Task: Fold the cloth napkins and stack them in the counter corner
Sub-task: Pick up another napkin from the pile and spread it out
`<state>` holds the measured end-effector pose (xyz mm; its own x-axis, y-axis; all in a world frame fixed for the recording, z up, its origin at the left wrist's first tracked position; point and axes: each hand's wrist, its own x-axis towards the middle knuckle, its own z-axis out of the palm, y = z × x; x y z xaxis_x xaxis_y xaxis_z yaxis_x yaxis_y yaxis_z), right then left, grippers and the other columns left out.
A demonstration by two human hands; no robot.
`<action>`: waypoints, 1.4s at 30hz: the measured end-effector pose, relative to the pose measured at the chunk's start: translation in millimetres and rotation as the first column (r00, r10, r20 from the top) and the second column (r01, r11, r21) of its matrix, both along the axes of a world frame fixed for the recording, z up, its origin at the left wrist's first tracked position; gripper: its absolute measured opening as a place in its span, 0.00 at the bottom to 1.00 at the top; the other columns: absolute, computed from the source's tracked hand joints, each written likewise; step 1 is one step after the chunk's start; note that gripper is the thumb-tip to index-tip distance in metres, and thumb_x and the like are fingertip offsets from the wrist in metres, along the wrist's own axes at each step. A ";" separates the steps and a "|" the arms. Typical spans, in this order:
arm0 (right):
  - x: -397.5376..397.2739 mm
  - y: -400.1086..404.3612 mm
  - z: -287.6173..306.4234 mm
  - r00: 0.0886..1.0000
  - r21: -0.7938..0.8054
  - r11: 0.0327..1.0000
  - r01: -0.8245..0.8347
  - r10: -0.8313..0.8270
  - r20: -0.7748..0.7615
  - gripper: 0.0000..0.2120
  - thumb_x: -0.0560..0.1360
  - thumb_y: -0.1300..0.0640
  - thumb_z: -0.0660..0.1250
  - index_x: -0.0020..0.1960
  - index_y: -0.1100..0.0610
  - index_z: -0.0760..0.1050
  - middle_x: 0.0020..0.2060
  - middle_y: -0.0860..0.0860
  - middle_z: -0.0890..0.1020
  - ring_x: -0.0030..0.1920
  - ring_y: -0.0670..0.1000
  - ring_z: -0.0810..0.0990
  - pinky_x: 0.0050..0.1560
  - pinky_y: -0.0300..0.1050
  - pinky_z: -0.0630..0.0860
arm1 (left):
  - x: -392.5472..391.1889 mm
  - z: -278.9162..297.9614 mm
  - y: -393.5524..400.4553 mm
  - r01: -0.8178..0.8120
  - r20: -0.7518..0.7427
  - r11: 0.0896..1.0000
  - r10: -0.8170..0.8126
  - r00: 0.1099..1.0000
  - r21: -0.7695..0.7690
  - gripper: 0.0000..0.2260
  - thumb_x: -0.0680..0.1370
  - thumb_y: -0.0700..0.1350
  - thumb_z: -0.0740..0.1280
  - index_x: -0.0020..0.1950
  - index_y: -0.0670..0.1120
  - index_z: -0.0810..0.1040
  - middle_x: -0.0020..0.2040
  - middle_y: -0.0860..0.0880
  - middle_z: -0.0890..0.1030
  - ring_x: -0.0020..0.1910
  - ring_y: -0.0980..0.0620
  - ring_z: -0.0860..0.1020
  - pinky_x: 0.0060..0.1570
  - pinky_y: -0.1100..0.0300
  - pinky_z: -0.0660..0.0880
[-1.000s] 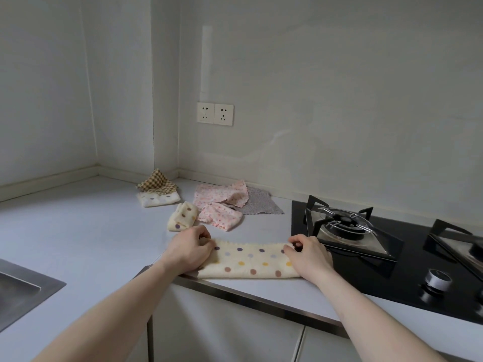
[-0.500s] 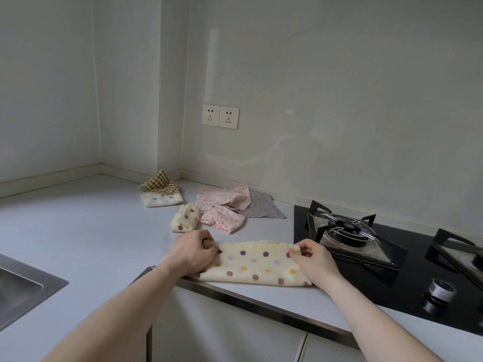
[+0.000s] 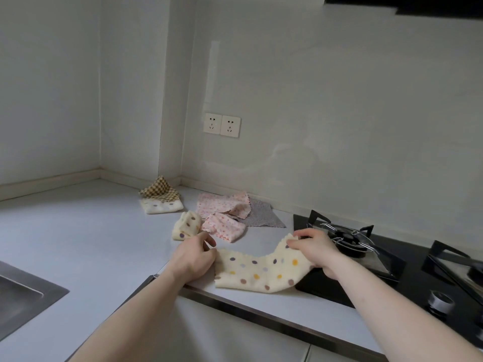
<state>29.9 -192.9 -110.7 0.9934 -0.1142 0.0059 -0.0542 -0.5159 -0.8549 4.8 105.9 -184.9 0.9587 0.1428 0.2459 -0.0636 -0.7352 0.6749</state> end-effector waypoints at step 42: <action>-28.3 71.3 -64.1 0.973 -0.277 0.949 -0.154 0.194 0.125 0.25 0.76 0.47 0.67 0.71 0.41 0.68 0.54 0.40 0.79 0.51 0.46 0.80 0.56 0.50 0.79 | -2.8 1.7 -3.5 0.050 -0.028 0.996 -0.048 0.998 0.080 0.17 0.70 0.62 0.71 0.53 0.57 0.75 0.47 0.57 0.80 0.47 0.53 0.78 0.48 0.55 0.75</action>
